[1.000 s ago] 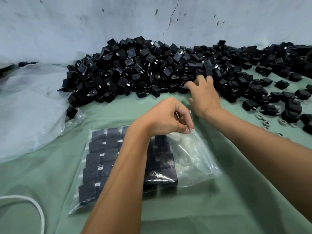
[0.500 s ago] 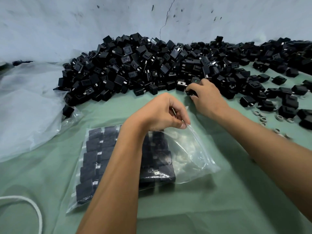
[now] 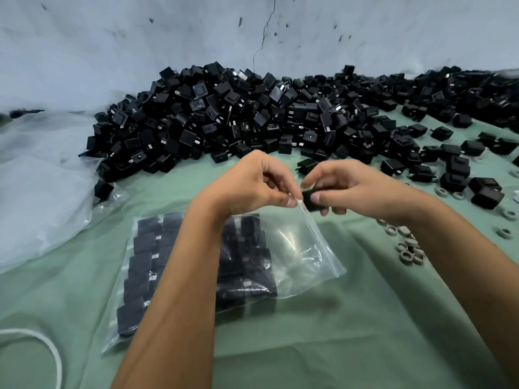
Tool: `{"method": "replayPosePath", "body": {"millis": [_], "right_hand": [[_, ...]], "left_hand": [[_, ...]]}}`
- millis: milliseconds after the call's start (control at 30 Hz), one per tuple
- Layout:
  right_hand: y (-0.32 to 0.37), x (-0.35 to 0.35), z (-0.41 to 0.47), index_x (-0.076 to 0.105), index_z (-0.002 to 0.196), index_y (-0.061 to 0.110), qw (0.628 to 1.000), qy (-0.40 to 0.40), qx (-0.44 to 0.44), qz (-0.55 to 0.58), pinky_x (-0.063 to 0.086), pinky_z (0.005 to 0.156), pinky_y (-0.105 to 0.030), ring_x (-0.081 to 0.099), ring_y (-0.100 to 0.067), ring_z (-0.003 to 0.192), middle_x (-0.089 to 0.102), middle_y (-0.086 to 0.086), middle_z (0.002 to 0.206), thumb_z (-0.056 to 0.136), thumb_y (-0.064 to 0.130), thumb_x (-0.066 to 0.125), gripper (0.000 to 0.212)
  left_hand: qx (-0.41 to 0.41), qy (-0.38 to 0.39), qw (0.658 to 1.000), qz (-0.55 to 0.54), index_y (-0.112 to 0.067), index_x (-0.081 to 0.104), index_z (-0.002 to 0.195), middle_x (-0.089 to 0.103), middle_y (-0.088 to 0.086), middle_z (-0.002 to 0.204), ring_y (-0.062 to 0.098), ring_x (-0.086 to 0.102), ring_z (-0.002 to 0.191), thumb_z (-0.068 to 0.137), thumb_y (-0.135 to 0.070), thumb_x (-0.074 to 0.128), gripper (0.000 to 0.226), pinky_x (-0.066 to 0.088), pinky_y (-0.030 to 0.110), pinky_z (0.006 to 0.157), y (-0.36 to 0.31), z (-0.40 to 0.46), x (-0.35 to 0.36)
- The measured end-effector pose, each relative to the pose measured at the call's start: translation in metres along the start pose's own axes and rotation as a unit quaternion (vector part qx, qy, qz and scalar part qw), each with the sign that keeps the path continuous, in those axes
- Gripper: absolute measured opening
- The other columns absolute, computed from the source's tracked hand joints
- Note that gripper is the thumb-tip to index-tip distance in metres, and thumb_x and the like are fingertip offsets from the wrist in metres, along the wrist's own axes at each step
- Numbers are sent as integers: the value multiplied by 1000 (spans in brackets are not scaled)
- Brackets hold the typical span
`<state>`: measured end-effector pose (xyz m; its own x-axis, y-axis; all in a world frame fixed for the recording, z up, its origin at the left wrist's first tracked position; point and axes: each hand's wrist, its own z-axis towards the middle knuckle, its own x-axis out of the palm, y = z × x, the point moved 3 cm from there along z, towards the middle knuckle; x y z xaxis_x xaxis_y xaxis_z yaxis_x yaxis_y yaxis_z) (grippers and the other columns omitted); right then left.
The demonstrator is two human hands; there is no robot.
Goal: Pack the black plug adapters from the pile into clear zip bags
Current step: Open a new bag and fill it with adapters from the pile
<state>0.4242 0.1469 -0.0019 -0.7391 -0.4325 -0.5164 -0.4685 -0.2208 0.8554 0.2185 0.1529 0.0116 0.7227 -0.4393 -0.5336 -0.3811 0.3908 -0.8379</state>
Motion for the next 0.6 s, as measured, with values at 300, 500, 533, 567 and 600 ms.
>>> {"method": "replayPosePath", "body": {"millis": [300,500,533,567,600], "right_hand": [[2,55,12,75,106,7,981,-87,-118,-128,60,83,-50,72,-29,92,72,-11,100,90,9,69,17],[-11,59,9,77,107,15,983,-104,-130,-72,57,91,-45,70,-23,103,72,-8,110,91,23,63,22],[-11,58,9,77,103,19,982,-102,-141,-68,59,86,-39,72,-15,98,75,1,105,92,21,62,18],[-12,58,9,77,98,21,982,-108,-147,-52,58,81,-32,73,-6,92,76,7,98,93,16,62,16],[-13,58,9,76,96,20,976,-129,-164,-68,55,78,-25,71,0,87,75,12,91,92,10,63,17]], "left_hand": [[26,3,1000,1,-9,81,87,77,2,80,6,66,72,77,2,85,15,52,19,73,-1,1,-2],[34,-9,999,6,-9,82,87,77,9,83,14,65,73,78,0,86,14,57,30,75,-2,3,-4],[33,-12,999,5,-11,82,87,77,9,83,14,65,73,78,0,85,14,56,30,74,-2,3,-4],[32,-14,999,3,-12,82,87,77,9,83,14,65,73,78,0,85,15,56,32,75,-1,3,-3],[32,-15,999,2,-12,82,87,77,10,83,15,64,73,78,0,85,15,56,34,75,-1,4,-2]]}}
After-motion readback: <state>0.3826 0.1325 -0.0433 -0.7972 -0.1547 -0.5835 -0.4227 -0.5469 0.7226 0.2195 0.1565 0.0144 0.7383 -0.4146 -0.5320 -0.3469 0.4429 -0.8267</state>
